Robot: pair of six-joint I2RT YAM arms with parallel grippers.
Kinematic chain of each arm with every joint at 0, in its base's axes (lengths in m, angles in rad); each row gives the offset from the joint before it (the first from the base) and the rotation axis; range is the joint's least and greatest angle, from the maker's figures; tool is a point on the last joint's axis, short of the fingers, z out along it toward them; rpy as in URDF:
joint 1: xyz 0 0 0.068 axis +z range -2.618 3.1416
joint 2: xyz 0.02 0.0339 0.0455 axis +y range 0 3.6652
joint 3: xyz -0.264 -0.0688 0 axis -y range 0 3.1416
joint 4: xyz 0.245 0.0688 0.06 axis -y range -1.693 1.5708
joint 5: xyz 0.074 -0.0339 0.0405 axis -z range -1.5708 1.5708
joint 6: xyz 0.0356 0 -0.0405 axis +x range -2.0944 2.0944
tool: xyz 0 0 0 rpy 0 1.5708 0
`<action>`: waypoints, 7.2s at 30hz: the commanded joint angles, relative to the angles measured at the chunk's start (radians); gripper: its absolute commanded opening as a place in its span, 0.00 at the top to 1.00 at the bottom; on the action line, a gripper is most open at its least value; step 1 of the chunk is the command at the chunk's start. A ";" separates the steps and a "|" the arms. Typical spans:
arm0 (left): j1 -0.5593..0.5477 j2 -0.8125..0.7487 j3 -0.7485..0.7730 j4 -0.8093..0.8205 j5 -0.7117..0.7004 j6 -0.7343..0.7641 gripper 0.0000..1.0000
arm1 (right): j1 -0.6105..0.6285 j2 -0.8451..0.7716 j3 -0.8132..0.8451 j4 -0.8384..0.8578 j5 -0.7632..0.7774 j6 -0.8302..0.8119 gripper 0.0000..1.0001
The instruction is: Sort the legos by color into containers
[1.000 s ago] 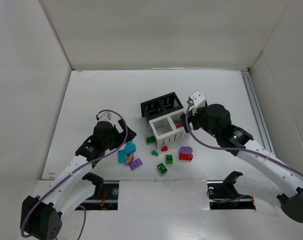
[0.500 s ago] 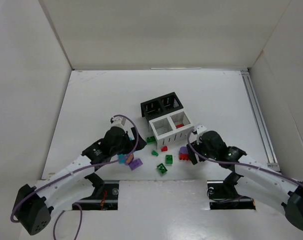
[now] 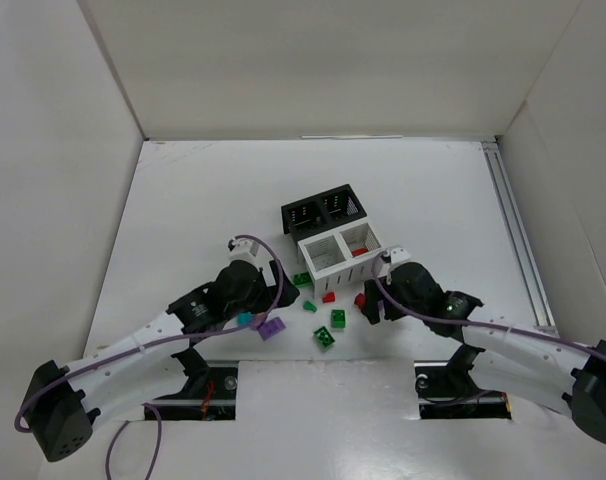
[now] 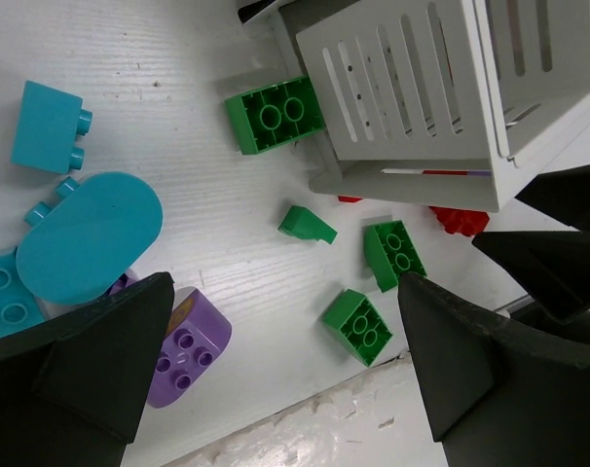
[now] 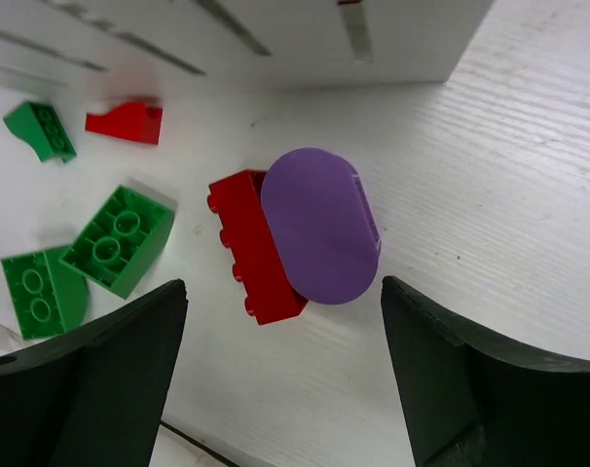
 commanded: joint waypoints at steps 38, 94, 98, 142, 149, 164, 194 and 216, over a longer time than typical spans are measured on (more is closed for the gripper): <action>-0.005 -0.037 0.066 0.001 0.081 0.087 0.01 | 0.115 0.370 0.201 -0.158 0.399 0.836 0.21; -0.005 0.025 0.075 0.037 0.071 0.107 0.01 | 0.115 0.376 0.144 -0.099 0.497 0.821 0.22; -0.005 0.025 0.075 0.037 0.071 0.107 0.01 | 0.106 0.355 0.144 -0.163 0.497 0.778 0.18; -0.005 -0.032 0.066 0.037 0.071 0.107 0.01 | 0.097 -0.076 0.339 -0.182 0.571 0.085 0.52; -0.005 -0.032 0.066 0.037 0.102 0.107 0.01 | 0.097 0.037 0.449 0.105 0.439 -0.278 0.49; -0.005 -0.101 0.027 -0.010 0.071 0.050 0.01 | 0.097 0.354 0.652 0.237 0.184 -0.457 0.50; -0.143 -0.031 0.018 0.024 0.179 0.086 0.01 | 0.097 0.209 0.493 0.207 0.125 -0.428 0.15; -0.571 0.582 0.191 0.105 -0.157 0.102 0.12 | 0.088 -0.213 0.331 -0.085 0.299 -0.418 0.11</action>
